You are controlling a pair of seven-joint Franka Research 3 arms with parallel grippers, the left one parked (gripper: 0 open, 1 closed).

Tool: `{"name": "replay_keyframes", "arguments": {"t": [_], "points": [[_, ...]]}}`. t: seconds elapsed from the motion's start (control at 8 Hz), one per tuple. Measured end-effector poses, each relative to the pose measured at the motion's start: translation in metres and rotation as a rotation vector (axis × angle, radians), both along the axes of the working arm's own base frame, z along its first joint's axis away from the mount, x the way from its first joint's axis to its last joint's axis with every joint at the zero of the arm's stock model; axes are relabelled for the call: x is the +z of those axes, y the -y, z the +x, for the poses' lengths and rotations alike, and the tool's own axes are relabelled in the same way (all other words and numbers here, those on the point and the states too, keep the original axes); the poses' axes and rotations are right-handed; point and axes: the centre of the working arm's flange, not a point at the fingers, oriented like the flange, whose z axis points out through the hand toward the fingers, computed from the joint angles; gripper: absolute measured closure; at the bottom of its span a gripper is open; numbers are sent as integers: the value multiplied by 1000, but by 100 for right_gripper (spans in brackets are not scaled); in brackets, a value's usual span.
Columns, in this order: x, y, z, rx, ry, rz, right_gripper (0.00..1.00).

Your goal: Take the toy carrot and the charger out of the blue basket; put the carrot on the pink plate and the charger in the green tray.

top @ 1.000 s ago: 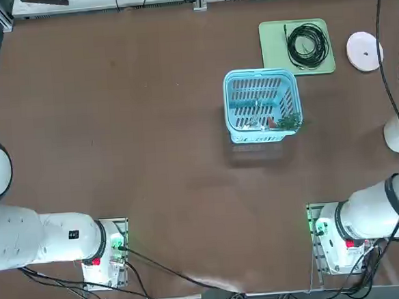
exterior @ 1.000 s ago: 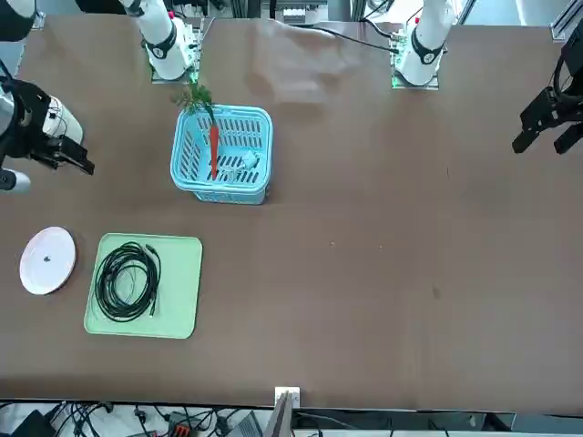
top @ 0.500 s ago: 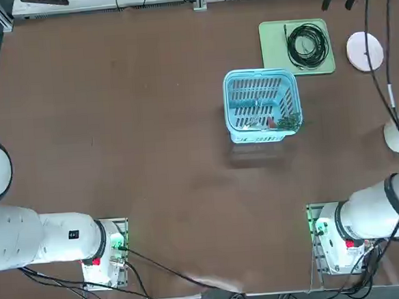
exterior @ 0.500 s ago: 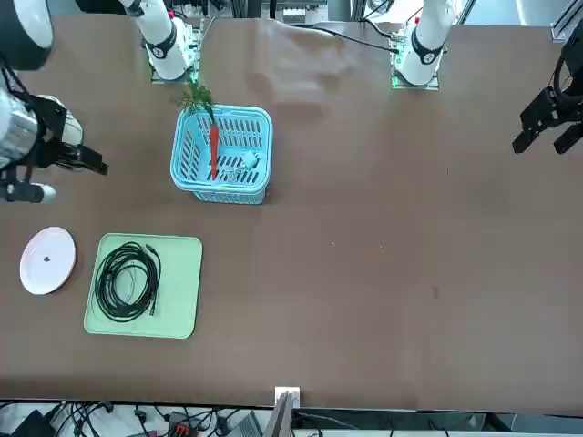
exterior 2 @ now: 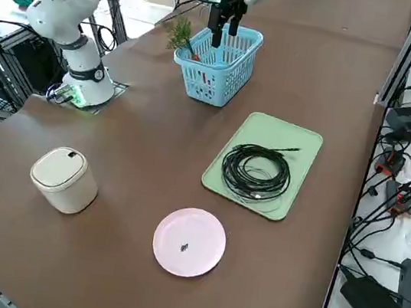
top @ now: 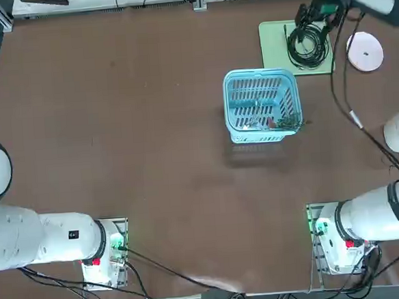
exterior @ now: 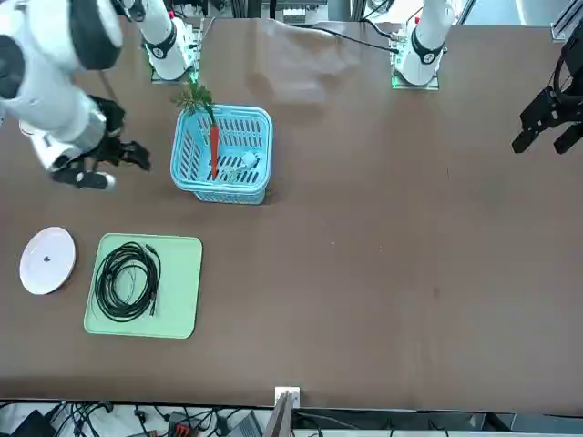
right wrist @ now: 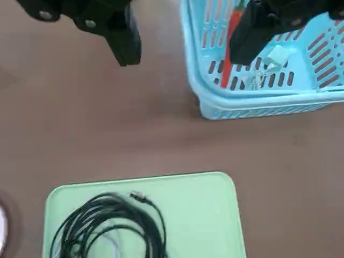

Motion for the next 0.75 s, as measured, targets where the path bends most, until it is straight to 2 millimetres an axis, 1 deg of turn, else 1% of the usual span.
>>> {"name": "replay_keyframes", "arguments": {"t": [0.25, 0.38, 0.5, 0.75], "points": [[-55, -61, -49, -43, 69, 4, 0], [-74, -81, -67, -52, 74, -2, 0], [-85, -90, -77, -65, 80, -2, 0], [-107, -90, -87, -94, 93, 5, 0]]}}
